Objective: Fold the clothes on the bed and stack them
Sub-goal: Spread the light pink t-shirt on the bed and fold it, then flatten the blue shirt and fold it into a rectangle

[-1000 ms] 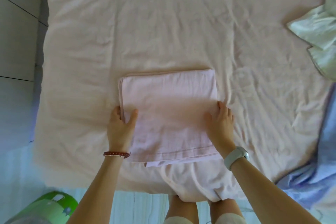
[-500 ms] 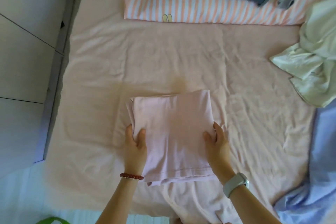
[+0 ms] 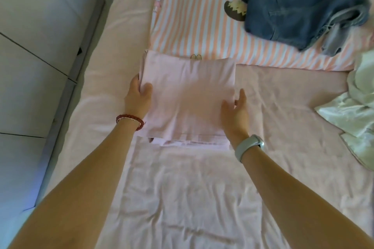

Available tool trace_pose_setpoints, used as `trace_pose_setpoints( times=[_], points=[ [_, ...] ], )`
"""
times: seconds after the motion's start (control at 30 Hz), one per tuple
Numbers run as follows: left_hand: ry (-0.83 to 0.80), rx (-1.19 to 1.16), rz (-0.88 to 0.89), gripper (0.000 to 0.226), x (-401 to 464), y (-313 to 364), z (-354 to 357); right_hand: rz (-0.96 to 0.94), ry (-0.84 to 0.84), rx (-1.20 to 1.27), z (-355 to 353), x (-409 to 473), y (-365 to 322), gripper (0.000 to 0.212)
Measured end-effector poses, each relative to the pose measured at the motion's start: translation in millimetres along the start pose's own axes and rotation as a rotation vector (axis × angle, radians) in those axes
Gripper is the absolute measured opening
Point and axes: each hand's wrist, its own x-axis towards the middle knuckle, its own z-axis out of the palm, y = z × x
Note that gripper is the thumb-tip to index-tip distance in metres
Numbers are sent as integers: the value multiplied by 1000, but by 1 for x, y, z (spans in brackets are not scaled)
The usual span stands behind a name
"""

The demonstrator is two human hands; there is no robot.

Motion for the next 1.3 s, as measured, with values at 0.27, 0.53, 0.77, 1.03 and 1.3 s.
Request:
trace_pose_setpoints(
  times=[0.27, 0.53, 0.77, 1.03, 1.3],
  points=[
    [-205, 821, 367, 62, -33, -64, 38, -481, -246, -942, 20, -4, 73, 56],
    [-528, 1119, 282, 64, -8, -63, 32, -380, -397, -1057, 23, 12, 80, 55],
    [-53, 601, 296, 50, -135, -24, 25, -507, -162, -585, -49, -79, 77, 44],
    [-335, 518, 103, 48, -311, -3, 83, -129, -20, -445, -167, -182, 179, 38],
    [-455, 669, 398, 47, -372, 82, 209, -46, 147, -400, -331, -162, 254, 38]
  ],
)
